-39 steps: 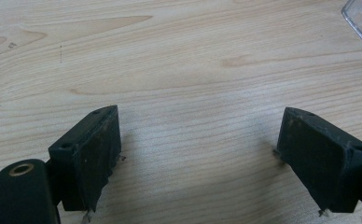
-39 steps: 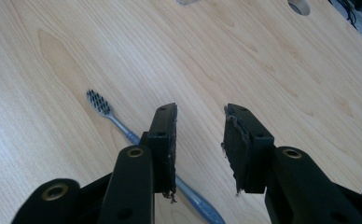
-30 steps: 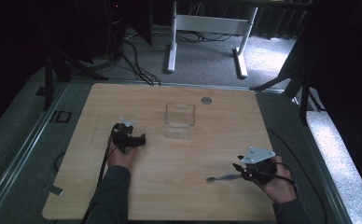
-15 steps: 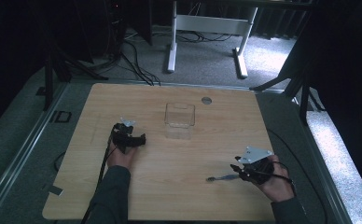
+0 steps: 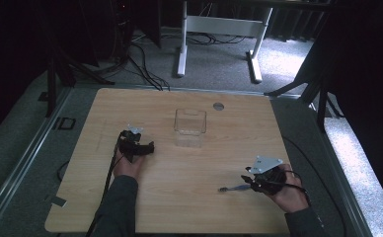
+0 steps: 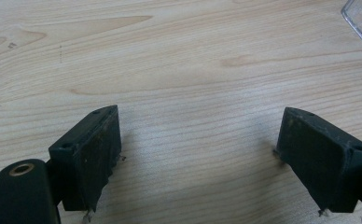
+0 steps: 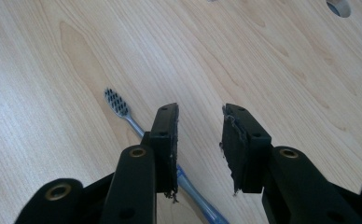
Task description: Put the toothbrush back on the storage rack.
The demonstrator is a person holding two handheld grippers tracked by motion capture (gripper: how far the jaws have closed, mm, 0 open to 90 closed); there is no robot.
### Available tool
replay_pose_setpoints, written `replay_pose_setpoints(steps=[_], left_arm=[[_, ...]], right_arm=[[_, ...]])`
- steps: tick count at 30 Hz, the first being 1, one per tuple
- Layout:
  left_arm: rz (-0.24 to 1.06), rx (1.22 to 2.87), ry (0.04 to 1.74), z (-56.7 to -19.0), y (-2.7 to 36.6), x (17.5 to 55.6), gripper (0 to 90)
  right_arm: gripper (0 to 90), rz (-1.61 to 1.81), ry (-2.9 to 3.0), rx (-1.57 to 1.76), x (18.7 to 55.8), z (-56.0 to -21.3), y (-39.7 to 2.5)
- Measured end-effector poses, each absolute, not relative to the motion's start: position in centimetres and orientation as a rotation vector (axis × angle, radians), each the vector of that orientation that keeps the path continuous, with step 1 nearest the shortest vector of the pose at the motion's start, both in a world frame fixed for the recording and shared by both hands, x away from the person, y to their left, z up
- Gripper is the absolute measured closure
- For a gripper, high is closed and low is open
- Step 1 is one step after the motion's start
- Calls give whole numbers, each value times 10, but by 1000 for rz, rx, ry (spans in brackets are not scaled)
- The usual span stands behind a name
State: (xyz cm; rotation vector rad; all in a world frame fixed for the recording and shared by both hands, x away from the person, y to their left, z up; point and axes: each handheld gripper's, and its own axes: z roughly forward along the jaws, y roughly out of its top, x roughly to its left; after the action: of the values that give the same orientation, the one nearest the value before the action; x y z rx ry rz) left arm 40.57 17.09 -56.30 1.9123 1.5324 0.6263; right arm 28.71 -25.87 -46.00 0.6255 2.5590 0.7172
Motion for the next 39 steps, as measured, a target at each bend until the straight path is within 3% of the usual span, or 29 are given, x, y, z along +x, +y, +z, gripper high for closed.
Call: replay_pose_setpoints(steps=[39], left_arm=[[626, 1912, 1532, -563, 171, 406, 138]], right_arm=[[664, 675, 2650, 553, 293, -471, -256]])
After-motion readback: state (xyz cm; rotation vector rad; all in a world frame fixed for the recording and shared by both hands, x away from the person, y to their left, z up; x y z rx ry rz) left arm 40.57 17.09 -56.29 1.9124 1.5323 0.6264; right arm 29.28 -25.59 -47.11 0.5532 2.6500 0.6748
